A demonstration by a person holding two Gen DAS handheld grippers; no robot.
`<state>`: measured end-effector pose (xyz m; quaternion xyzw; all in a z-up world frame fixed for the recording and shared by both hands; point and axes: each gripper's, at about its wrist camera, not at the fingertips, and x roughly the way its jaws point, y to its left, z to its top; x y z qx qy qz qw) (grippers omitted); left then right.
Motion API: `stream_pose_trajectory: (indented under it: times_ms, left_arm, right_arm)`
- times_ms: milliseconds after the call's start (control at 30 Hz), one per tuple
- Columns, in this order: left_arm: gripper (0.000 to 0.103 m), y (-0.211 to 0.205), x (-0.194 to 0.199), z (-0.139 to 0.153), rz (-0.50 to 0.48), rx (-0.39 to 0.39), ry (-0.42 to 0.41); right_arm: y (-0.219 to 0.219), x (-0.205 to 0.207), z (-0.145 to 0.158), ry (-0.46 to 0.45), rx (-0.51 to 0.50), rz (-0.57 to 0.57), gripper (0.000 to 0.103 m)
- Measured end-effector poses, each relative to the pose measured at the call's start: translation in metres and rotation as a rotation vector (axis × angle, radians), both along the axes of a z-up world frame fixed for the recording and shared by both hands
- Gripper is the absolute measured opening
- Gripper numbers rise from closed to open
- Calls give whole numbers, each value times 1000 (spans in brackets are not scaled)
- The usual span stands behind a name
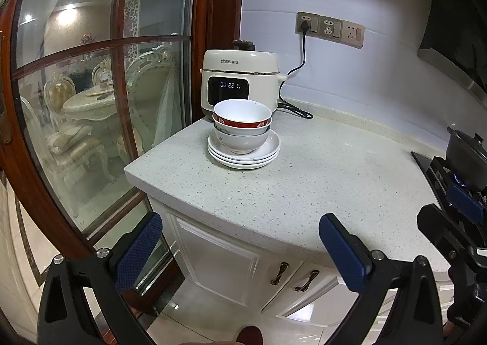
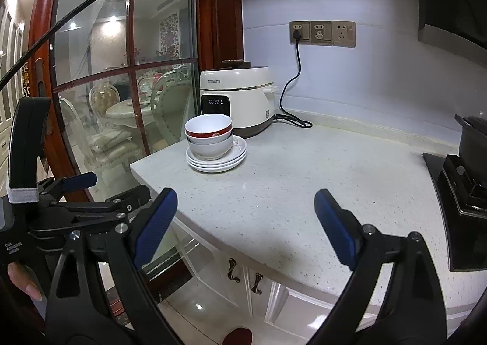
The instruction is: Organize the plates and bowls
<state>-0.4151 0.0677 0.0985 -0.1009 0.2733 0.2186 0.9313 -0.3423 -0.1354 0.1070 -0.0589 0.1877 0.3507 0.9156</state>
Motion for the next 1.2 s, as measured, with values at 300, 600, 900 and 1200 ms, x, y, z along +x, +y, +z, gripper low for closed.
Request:
stream_pose_trajectory:
  times_ms: [300, 600, 900, 1200]
  left_arm:
    - [103, 1, 0, 2, -3, -5, -5]
    - [103, 5, -2, -2, -9, -26, 1]
    - [103, 7, -2, -2, -17, -36, 0]
    - [103, 9, -1, -3, -12, -37, -1]
  right_arm:
    - [-2, 0, 1, 6, 0, -2, 93]
    - [3, -3, -1, 20, -11, -4, 94]
    - [4, -5, -1, 19, -11, -5, 94]
    - [8, -7, -3, 26, -15, -5, 94]
